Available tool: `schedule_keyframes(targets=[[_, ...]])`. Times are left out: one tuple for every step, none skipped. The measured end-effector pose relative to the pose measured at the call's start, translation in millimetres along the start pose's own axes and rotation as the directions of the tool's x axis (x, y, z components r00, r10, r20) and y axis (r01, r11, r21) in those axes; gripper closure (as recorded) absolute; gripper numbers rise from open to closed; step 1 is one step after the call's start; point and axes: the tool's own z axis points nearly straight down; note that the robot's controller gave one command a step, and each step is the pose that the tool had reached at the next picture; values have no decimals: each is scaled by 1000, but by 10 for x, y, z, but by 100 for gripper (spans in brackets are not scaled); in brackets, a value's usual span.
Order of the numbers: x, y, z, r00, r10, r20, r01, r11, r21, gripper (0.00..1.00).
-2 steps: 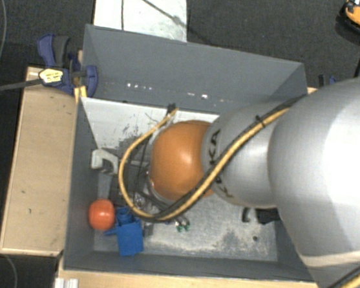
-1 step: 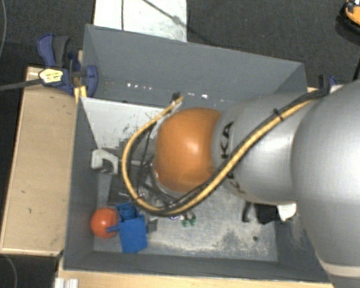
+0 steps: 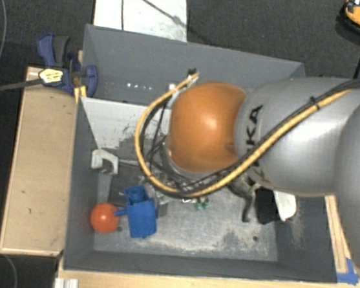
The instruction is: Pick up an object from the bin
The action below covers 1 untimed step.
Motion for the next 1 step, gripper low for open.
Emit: schedule_keyframes(targets=[[-103,-34,-606,999,38,-3,-38,999,0,100]])
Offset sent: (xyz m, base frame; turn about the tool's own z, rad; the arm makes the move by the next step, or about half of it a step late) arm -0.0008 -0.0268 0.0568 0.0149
